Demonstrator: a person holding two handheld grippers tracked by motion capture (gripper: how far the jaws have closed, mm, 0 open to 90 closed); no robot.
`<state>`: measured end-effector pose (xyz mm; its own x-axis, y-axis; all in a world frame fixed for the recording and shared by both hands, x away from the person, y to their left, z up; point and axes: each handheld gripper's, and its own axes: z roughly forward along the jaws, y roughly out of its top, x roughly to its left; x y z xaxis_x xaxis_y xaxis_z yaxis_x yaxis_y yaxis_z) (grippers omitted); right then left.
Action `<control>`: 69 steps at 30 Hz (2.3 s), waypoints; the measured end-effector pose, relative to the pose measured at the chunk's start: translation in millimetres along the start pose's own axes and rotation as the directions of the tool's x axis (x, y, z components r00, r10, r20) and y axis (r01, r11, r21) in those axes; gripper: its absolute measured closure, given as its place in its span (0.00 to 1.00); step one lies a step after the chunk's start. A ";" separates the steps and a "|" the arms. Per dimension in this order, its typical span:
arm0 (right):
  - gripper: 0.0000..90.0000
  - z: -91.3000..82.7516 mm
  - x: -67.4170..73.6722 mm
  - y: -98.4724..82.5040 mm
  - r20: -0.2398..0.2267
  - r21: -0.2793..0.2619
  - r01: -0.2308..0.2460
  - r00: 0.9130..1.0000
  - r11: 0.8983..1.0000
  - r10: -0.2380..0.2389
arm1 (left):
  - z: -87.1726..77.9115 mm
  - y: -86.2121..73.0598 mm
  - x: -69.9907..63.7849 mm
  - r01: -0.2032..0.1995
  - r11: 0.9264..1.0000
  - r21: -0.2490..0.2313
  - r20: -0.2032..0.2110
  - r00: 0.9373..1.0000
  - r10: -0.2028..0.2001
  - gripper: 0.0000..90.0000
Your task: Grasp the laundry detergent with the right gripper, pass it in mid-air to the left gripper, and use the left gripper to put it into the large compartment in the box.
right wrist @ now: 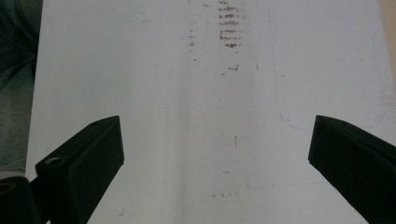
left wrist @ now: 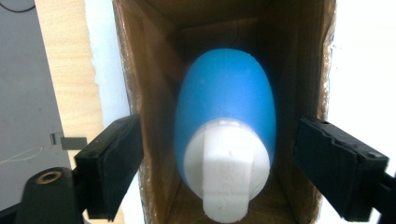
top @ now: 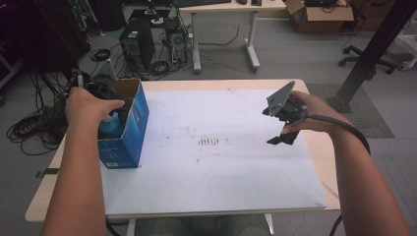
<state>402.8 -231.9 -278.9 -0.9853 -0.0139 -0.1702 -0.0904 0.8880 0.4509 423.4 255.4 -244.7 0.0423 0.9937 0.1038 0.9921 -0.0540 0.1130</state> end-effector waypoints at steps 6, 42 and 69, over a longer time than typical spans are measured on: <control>0.04 -0.7 0.1 0.8 -0.002 0.008 -0.002 1.000 1.000 0.002 | -6.0 0.6 -1.2 -0.051 0.999 -0.002 0.007 0.999 0.051 0.15; 0.04 -4.1 2.5 -4.8 0.008 0.008 -0.013 1.000 1.000 0.013 | -68.6 4.6 -42.1 -0.403 0.912 -0.077 0.020 0.914 0.406 0.06; 0.04 0.5 -1.1 -7.2 -0.017 0.061 -0.023 1.000 0.998 0.024 | -82.2 -1.3 -137.1 -0.820 0.572 -0.030 0.079 0.569 0.819 0.06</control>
<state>404.7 -238.1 -282.4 -0.9895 0.0001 -0.1446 -0.0583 0.9147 0.4000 406.6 111.1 -177.8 0.8456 0.5287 0.0735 0.5295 -0.8483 0.0095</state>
